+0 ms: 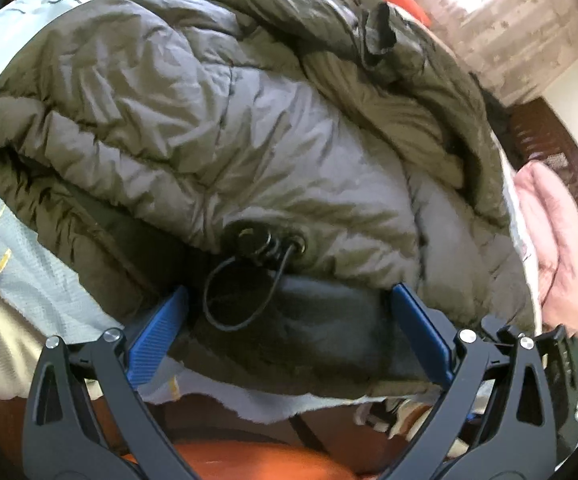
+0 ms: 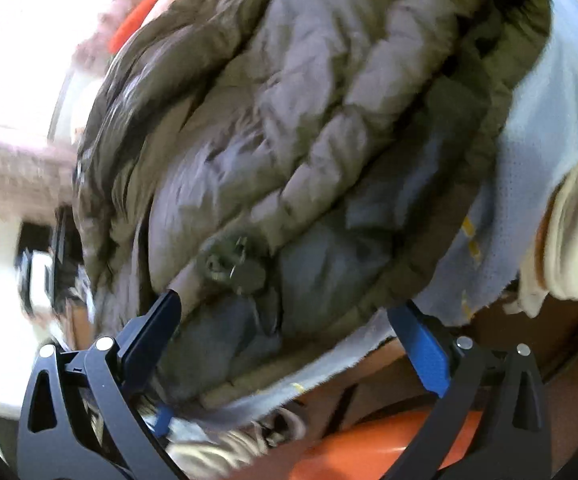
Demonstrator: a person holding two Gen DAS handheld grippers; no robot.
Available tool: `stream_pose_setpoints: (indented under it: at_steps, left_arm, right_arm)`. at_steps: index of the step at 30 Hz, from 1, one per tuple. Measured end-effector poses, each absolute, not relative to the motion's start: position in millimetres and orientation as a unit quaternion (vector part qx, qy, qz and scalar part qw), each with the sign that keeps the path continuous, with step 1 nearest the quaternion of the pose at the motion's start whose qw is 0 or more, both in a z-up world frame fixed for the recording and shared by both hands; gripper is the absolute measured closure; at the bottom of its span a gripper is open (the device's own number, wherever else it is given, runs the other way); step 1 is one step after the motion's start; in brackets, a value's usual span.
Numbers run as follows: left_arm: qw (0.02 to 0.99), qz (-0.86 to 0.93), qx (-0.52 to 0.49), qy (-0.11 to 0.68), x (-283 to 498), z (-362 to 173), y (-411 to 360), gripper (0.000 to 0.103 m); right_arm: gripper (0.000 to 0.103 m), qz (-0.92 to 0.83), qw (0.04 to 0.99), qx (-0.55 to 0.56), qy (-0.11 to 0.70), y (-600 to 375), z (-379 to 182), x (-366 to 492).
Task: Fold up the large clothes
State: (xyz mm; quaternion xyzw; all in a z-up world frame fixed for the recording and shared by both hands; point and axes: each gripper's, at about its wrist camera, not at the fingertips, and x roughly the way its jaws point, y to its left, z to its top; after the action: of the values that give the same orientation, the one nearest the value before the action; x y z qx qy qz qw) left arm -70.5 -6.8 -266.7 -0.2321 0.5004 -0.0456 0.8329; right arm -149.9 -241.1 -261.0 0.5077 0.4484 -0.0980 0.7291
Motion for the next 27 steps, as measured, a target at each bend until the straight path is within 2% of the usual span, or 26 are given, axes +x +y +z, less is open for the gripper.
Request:
stream_pose_setpoints:
  at_steps: [3,11,18,20,23,24,27]
  left_arm:
    - [0.830,-0.048,-0.261,0.490,-69.3,-265.1,1.5,0.002]
    - [0.824,-0.052,-0.292,0.482,-69.4,-263.7,9.0,0.002]
    - [0.833,-0.066,-0.298,0.461,-64.8,-257.0,8.4,0.002]
    - [0.831,-0.063,-0.301,0.464,-59.2,-260.8,8.1,0.002]
    - [0.834,-0.065,-0.302,0.457,-53.6,-256.0,4.9,0.003]
    - [0.838,-0.066,-0.294,0.456,-51.8,-254.7,2.2,0.005]
    - [0.850,-0.059,-0.245,0.462,-46.2,-253.8,-9.1,0.024]
  right_arm:
    - [0.001,-0.098,0.727,0.522,0.435,-243.2,-254.4,-157.1]
    - [0.001,-0.065,0.787,0.478,0.384,-235.3,-211.3,-156.8]
    - [0.001,-0.045,0.759,0.518,0.393,-250.5,-232.0,-135.5]
    - [0.001,-0.042,0.763,0.531,0.367,-251.7,-236.3,-139.4]
    - [0.001,-0.041,0.790,0.490,0.367,-244.0,-233.6,-136.1]
    - [0.001,-0.042,0.798,0.474,0.370,-239.5,-233.0,-133.2]
    - [0.001,-0.044,0.822,0.425,0.376,-224.1,-231.6,-121.0]
